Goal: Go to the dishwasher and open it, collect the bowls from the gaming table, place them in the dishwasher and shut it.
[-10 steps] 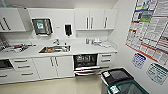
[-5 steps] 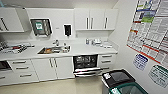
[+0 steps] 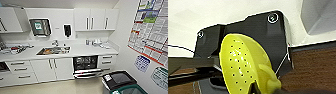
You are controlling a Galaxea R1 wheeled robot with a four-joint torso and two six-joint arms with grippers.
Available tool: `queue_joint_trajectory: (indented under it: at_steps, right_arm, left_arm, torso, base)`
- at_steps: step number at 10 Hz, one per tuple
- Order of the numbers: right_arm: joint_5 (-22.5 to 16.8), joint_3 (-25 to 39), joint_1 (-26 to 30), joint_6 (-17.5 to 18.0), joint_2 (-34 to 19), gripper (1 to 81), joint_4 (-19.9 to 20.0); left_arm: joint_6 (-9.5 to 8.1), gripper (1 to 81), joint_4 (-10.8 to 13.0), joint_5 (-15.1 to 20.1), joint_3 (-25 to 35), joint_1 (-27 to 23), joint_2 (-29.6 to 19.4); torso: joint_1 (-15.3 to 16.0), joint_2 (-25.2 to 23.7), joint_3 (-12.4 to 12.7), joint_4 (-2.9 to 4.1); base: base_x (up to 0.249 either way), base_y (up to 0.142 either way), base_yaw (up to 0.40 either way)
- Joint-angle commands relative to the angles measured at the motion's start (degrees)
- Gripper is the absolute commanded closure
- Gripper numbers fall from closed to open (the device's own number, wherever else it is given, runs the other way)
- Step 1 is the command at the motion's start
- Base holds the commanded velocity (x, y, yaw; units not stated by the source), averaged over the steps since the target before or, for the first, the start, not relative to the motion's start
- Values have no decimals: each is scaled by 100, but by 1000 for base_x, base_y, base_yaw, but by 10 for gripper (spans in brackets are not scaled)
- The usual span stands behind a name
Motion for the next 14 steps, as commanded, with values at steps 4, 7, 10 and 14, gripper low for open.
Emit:
queue_joint_trajectory:
  at_steps: [4, 7, 10, 14]
  right_arm:
    - [-184, 14, 227, -3, -117, 811, -62]
    - [-184, -30, 236, -3, -65, 811, -71]
    - [-184, -48, 236, -12, -65, 811, -106]
    - [-184, -108, 245, -12, -47, 811, -115]
  left_arm:
    - [23, 811, 104, 177, 79, -206, -155]
    - [23, 811, 104, 177, 79, -206, -164]
    - [23, 811, 104, 177, 79, -206, -137]
    - [-4, 811, 95, 177, 79, -206, -146]
  torso:
    - [3, 0, 0, 0]
    - [3, 0, 0, 0]
    - [3, 0, 0, 0]
    - [3, 0, 0, 0]
  base:
    - [69, 90, 0]
    - [68, 85, 0]
    - [68, 46, 0]
    - [68, 0, 0]
